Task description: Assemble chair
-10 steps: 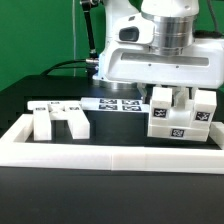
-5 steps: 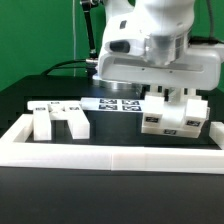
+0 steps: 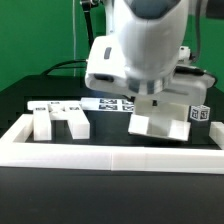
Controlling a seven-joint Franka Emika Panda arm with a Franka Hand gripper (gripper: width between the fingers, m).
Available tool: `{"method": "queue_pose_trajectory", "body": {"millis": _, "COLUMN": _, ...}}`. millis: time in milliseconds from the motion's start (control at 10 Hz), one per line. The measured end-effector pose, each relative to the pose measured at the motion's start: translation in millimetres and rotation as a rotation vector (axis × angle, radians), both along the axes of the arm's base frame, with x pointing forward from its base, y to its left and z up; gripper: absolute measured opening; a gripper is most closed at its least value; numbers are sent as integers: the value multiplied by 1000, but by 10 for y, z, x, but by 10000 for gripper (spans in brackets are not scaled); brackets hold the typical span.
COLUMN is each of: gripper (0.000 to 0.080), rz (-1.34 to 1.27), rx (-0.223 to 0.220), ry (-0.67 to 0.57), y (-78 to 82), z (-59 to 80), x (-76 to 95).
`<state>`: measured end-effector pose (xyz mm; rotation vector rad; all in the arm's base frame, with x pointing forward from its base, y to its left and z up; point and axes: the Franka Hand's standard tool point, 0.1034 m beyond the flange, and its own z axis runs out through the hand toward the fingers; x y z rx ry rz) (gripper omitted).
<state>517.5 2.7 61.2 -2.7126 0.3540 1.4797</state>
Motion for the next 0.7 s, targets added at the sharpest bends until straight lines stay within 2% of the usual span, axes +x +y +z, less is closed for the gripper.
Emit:
{"method": "queue_pose_trajectory", "body": {"millis": 200, "gripper": 333, "rz": -17, "rx": 11, "ry": 133, "y": -44, "z": -57, "x": -91}}
{"method": "queue_pose_trajectory", "body": {"millis": 400, "gripper": 333, "rz": -16, "rx": 12, "ry": 131, "y": -55, "z": -61, "x": -70}}
{"method": "queue_pose_trajectory", "body": {"millis": 500, "gripper": 407, "rz": -18, "rx": 10, "ry": 121, "y": -67, "z": -80, "x": -56}}
{"method": "queue_pose_trajectory", "body": {"millis": 600, "gripper": 545, "rz": -19, "rx": 9, "ry": 117, "y": -75, "z": -87, "x": -49}}
{"method": "queue_pose_trajectory", "body": {"millis": 700, "gripper": 617, "rz": -20, "rx": 8, "ry": 114, "y": -83, "z": -91, "x": -44}}
